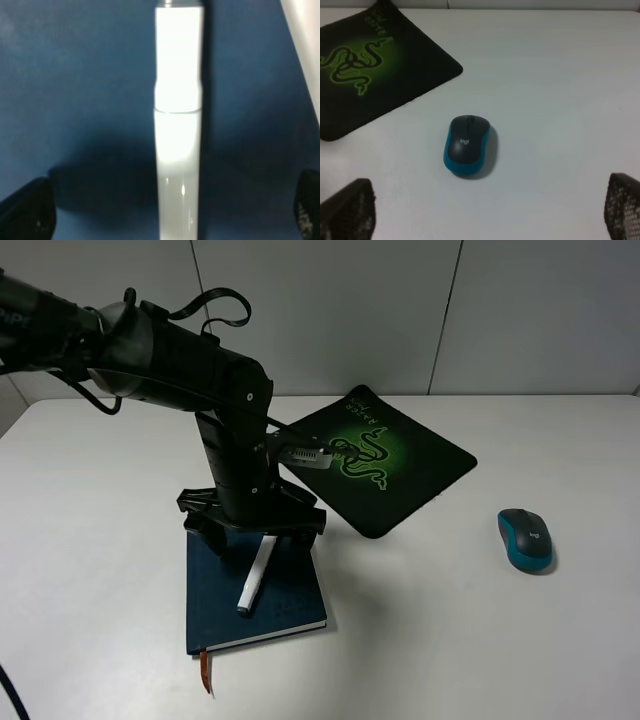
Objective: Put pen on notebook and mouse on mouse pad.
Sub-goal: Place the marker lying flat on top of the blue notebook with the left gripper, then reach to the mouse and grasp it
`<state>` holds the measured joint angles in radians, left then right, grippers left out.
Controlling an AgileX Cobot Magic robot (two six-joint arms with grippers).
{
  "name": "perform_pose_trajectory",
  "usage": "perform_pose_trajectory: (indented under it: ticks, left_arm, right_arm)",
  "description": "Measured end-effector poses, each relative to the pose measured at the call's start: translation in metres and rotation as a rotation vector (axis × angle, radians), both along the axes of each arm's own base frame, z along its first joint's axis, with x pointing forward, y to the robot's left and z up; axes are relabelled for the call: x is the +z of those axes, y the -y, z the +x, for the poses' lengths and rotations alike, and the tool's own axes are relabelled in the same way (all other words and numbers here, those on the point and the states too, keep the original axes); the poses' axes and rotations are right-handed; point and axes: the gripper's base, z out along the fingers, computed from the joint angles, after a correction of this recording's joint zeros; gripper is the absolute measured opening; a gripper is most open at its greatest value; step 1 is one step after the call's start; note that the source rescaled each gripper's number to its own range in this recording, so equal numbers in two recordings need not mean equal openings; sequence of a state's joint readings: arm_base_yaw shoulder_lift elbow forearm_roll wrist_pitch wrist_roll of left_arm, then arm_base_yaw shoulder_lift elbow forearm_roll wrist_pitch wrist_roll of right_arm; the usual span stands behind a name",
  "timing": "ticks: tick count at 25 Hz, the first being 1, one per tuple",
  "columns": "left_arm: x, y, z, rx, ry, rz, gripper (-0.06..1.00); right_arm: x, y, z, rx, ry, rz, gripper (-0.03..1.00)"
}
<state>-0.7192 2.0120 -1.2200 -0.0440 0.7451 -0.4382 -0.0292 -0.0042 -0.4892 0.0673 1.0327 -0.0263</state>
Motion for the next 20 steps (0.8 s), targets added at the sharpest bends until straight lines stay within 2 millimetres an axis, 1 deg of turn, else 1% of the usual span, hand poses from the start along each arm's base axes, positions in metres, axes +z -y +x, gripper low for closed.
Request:
perform_pose_trajectory:
  ticks: [4,8,14,20]
  left_arm:
    - [0.013,0.0,0.0,-0.02,0.01,-0.011,0.99]
    - [0.035,-0.004,-0.004,-0.027,0.025,-0.023,1.0]
    - [0.085,-0.022,-0.018,-0.061,0.049,0.025,1.0]
    - [0.142,-0.049,-0.041,-0.084,0.106,0.06,1.0]
  right_arm:
    - [0.0,0.0,0.0,0.0,0.0,0.0,1.0]
    - [0.0,0.0,0.0,0.0,0.0,0.0,1.0]
    - [0.0,0.0,0.0,0.0,0.0,0.0,1.0]
    - [0.0,0.0,0.0,0.0,0.0,0.0,1.0]
